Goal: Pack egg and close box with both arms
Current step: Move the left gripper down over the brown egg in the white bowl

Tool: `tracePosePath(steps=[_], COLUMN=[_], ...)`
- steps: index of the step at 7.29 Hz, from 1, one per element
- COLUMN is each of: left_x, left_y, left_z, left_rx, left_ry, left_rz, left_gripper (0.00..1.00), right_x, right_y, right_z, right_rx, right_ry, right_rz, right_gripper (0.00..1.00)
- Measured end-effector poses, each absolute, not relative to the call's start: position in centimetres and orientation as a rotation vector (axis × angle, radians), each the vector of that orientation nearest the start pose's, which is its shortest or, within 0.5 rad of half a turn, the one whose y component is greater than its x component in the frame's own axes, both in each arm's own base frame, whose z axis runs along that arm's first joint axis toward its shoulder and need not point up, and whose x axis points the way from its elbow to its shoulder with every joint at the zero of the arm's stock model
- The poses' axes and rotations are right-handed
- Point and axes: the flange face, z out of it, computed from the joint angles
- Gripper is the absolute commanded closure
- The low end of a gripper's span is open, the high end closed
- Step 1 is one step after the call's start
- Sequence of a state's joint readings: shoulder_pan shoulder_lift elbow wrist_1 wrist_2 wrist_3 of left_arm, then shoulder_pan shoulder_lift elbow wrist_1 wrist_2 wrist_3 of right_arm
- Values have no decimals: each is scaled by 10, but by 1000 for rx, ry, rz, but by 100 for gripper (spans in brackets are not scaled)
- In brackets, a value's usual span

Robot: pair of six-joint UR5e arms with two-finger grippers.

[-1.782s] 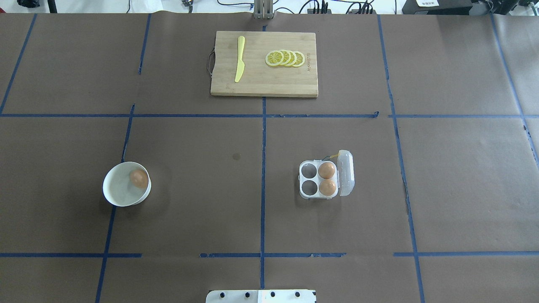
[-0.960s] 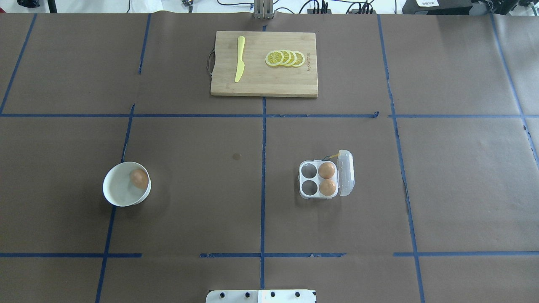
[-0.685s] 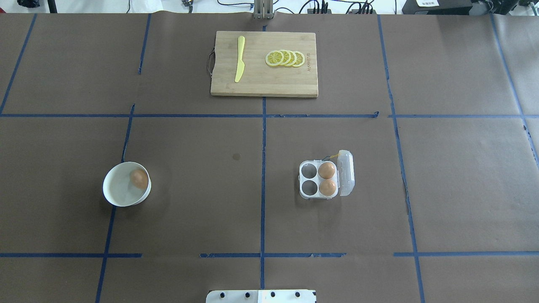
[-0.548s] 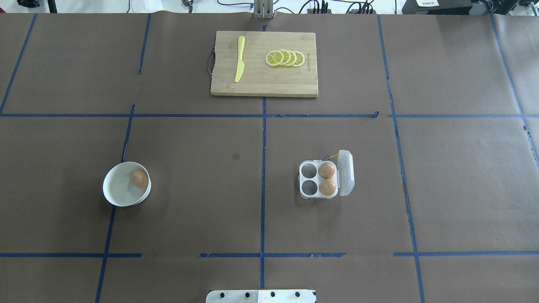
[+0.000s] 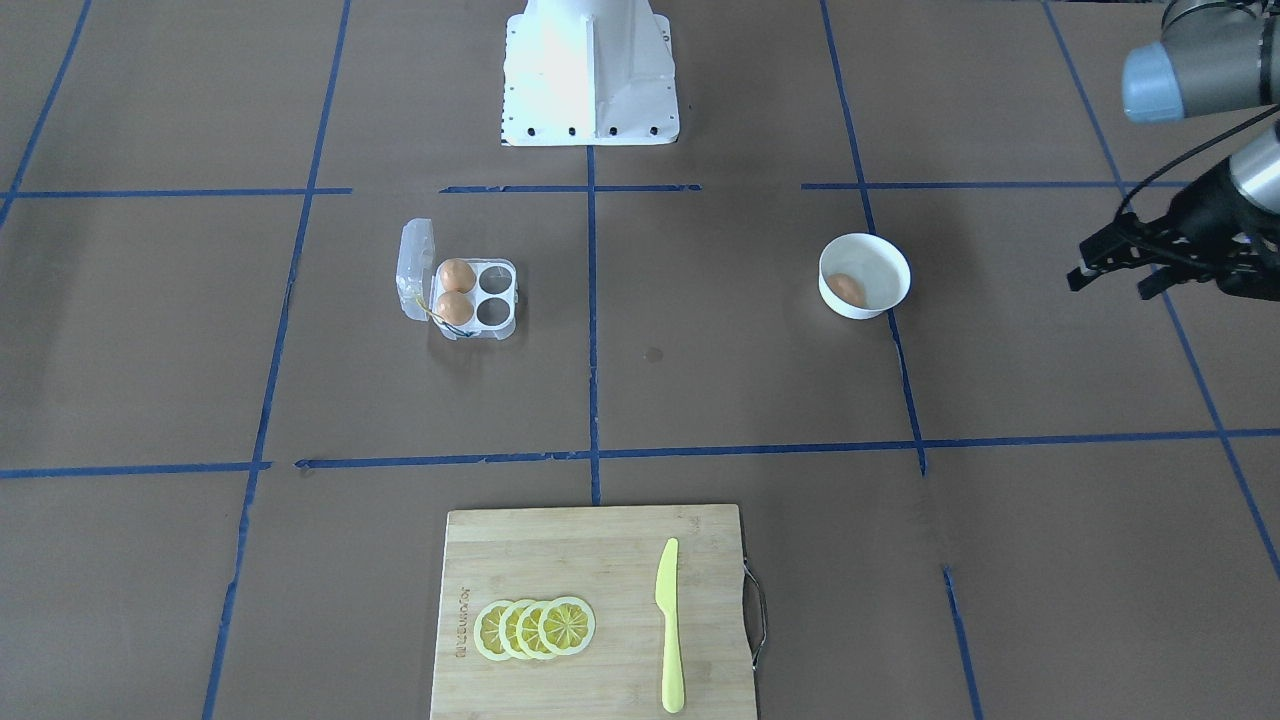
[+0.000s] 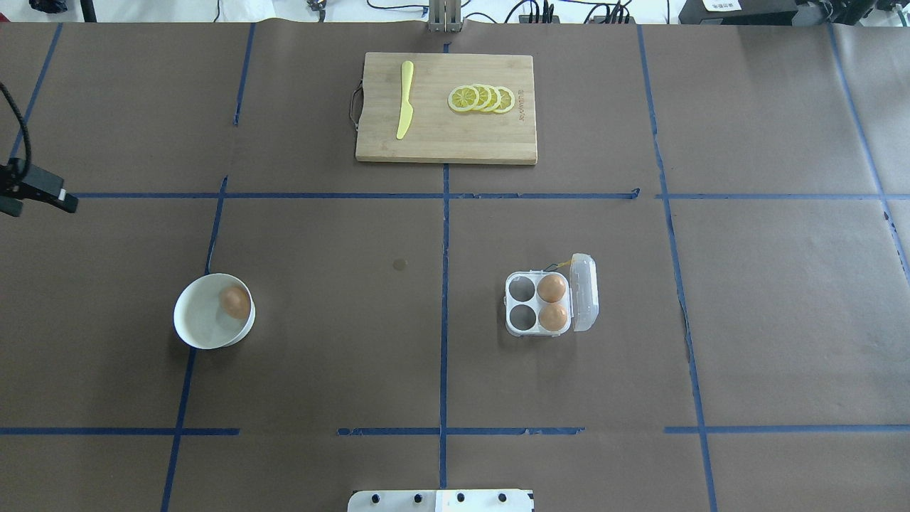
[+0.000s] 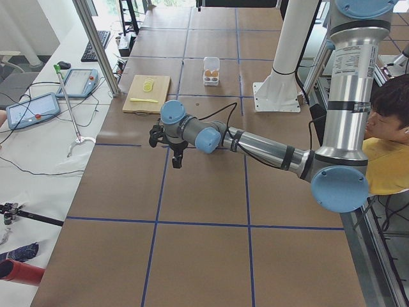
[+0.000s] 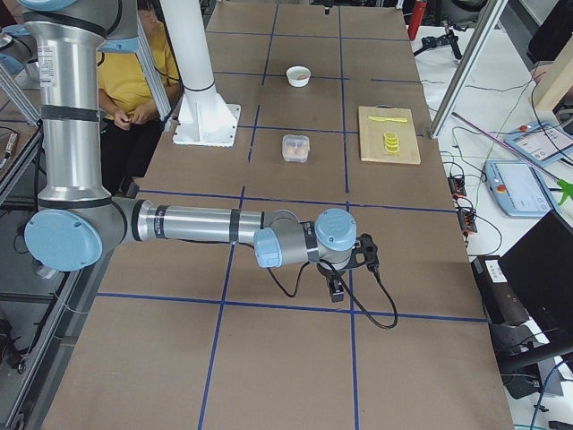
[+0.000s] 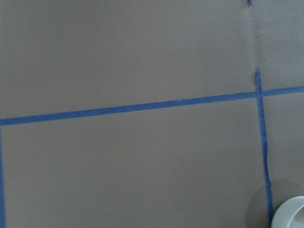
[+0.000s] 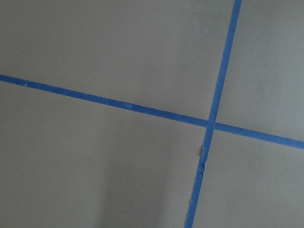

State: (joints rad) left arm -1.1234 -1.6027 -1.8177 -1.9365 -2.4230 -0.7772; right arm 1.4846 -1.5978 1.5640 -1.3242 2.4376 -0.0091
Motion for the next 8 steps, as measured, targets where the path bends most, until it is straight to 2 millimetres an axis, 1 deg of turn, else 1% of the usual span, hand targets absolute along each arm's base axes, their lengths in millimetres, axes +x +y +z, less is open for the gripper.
tracePosePath(steps=[2, 3, 4, 5, 6, 8], left_x=[236, 268, 294, 312, 324, 346], left_y=[-454, -441, -433, -428, -423, -413], left_z=[446, 435, 424, 416, 415, 421], left_rx=[-97, -133, -155, -173, -180, -182], left_ry=[1103, 1113, 1114, 1116, 1110, 1087], left_rz=[-197, -307, -409, -482, -519, -542], left_gripper=[1, 1, 4, 10, 14, 22], right_x=[11, 10, 8, 7, 7, 7], right_y=[-495, -495, -495, -495, -495, -495], right_z=[643, 643, 643, 643, 643, 643], right_rx=[164, 163, 162, 162, 161, 161], right_ry=[-871, -871, -870, -870, -870, -870], right_rz=[-188, -192, -195, -197, -197, -198], right_gripper=[0, 0, 0, 0, 0, 0])
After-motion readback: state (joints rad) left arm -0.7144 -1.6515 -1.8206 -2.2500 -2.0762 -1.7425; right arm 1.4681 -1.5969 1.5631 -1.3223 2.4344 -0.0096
